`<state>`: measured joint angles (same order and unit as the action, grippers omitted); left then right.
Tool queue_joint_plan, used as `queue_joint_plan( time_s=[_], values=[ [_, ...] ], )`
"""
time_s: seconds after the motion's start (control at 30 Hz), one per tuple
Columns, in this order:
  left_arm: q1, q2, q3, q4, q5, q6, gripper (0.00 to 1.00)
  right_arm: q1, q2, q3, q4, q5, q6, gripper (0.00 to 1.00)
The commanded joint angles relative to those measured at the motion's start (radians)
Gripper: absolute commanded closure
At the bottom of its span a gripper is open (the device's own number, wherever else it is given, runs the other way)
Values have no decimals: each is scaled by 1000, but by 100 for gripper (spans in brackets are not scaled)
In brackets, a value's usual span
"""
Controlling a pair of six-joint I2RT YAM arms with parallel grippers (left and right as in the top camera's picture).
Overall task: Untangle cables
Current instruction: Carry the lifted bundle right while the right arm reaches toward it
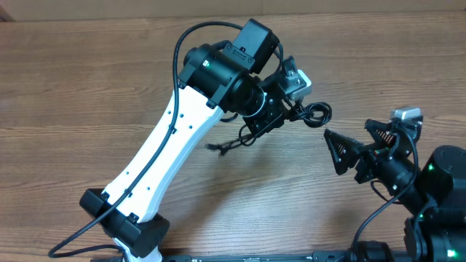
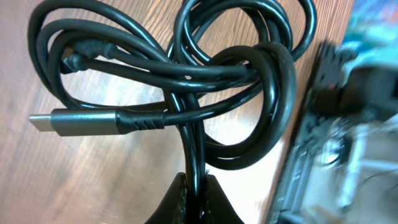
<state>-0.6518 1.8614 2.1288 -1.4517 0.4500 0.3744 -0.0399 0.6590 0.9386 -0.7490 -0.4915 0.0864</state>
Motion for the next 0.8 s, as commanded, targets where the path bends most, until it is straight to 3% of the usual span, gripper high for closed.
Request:
queue_joint_plan(
  time_s=[0.0,0.27,0.4,0.53,0.6,0.77],
  values=[
    [6,-11,29,1,-20,328,96,-6,1,27,6,-118,22,0],
    [6,-11,29,1,-45,691,96,-6,1,27,3,-270,59,0],
    [6,-11,29,2,-151,726,96,-6,1,27,-2,-269,105,0],
    [6,-11,29,1,-154,726,96,-6,1,27,-32,-269,97,2],
    [6,-11,29,1,-153,740,96,-6,3,27,-55,-269,53,11],
    [3,-11,29,2,-101,895,96,-6,22,27,-140,-261,-71,15]
  ],
)
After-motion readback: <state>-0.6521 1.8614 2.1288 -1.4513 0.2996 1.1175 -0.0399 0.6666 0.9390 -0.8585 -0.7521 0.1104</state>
